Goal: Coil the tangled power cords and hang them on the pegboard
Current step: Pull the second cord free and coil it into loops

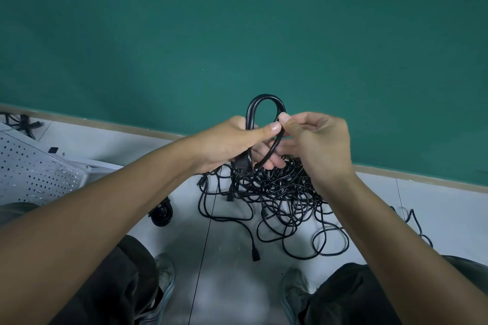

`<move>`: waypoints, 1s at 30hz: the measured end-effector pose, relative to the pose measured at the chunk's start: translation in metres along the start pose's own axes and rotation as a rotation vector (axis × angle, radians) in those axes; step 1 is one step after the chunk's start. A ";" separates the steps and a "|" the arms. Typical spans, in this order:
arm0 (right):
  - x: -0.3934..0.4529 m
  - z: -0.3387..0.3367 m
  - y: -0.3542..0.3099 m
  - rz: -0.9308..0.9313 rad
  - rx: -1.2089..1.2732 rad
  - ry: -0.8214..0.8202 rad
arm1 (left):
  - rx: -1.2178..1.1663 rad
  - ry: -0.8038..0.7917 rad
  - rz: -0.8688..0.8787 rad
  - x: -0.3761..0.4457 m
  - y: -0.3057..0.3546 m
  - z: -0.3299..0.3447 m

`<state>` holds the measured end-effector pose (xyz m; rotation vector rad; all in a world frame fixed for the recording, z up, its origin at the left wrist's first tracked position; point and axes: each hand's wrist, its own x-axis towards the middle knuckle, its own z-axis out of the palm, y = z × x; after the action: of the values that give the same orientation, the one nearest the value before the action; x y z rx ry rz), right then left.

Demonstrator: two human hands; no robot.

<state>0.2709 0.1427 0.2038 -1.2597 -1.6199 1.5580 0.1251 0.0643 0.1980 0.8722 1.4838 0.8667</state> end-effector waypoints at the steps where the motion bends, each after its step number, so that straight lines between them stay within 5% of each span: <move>1: 0.001 -0.001 0.000 -0.021 -0.028 0.008 | 0.042 0.001 0.028 -0.001 0.000 0.001; 7: 0.006 -0.005 -0.001 0.001 -0.031 -0.019 | -0.298 -0.023 0.014 0.000 -0.004 0.009; 11: -0.001 0.004 0.006 0.118 0.100 -0.221 | -0.587 -0.013 0.016 0.001 0.004 0.017; 21: -0.025 0.029 0.032 0.115 -0.154 -0.581 | -1.023 0.335 0.035 0.007 0.010 -0.011; 25: -0.028 0.031 0.030 0.099 -0.295 -0.617 | -1.011 0.467 0.024 0.010 0.011 -0.018; 30: -0.030 0.024 0.031 -0.069 -0.408 -0.620 | -0.506 0.586 0.082 0.016 0.005 -0.025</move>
<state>0.2698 0.1020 0.1765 -0.9302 -2.4411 1.7354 0.0996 0.0799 0.1966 0.3076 1.6064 1.5671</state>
